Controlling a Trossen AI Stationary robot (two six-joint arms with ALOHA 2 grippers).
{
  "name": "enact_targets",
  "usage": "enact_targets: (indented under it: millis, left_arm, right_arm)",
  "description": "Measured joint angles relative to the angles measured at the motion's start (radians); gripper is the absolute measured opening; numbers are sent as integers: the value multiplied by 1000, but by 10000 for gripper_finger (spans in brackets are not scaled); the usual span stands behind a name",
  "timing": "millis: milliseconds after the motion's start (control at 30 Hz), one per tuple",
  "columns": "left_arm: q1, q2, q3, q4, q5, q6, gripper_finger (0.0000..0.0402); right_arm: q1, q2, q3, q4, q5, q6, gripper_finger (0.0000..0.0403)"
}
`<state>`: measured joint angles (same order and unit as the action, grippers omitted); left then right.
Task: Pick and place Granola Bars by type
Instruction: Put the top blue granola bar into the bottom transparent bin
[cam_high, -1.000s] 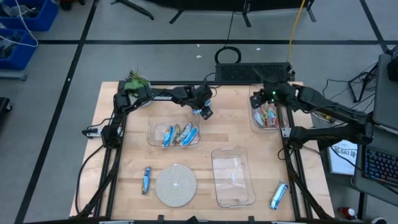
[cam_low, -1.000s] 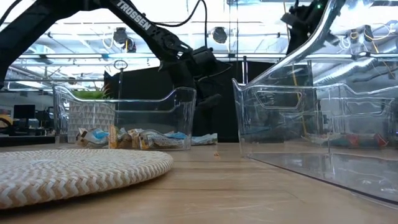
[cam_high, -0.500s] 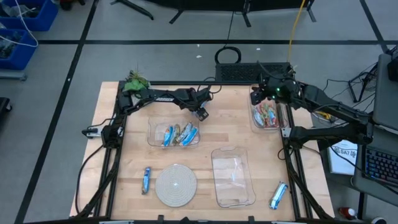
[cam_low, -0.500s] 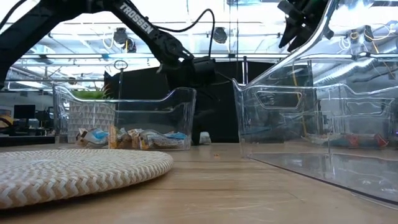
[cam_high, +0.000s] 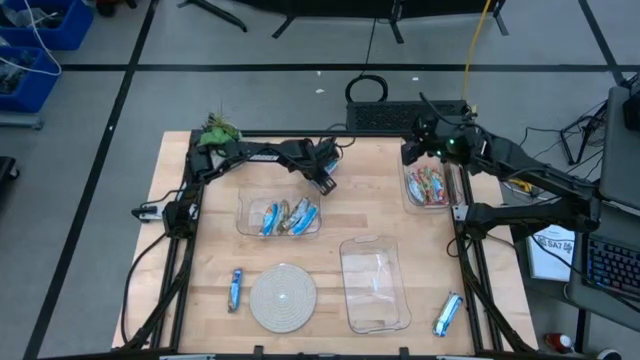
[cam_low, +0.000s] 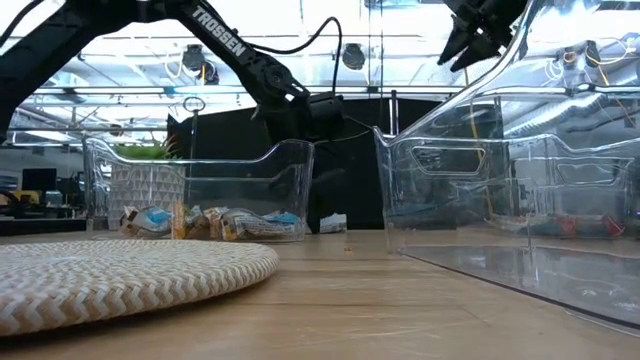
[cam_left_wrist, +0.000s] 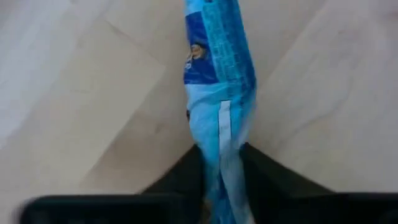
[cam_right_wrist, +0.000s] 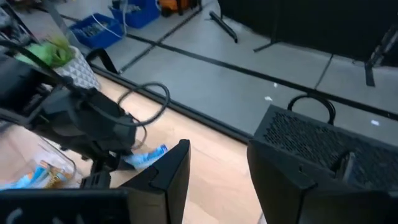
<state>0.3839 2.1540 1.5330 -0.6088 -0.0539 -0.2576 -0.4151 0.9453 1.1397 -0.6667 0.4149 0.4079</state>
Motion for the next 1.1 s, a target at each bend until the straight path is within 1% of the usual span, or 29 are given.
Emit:
enact_targets:
  millis: [67, 100, 167, 233, 400, 467, 600, 733, 867, 1033, 1100]
  left_arm:
    - [-3, -2, 0, 13, 6, -5, 41]
    - [-6, -3, 0, 27, 4, -2, 29]
    - [-7, -20, -1, 37, 8, -4, 29]
    - [-7, -41, 24, 36, -13, -3, 31]
    - [-11, -152, 137, 8, -13, 60, 23]
    - [-23, -212, 167, 7, 4, 76, 23]
    - [-62, -330, 205, 38, 3, 99, 22]
    - [-106, -429, 215, 68, 1, 125, 22]
    - [-167, -475, 214, 89, -8, 147, 21]
    - [-253, -487, 213, 132, -98, 147, 20]
    - [-286, -486, 213, 155, -113, 146, 20]
  right_arm:
    - [10, -6, 0, 21, 0, -10, 150]
    - [14, -7, 0, 27, 2, -14, 150]
    - [20, -15, 0, 26, 1, -32, 150]
    - [28, -23, 0, 24, 0, -35, 150]
    - [51, -52, 0, 31, 0, -37, 150]
    - [66, -65, 0, 90, -20, -65, 151]
    - [105, -70, 0, 230, -107, -125, 156]
    - [156, -53, 0, 430, -172, -206, 171]
    - [216, 1, 0, 578, -209, -238, 187]
    - [253, 77, -1, 595, -232, -237, 194]
    - [268, 97, -1, 597, -233, -237, 194]
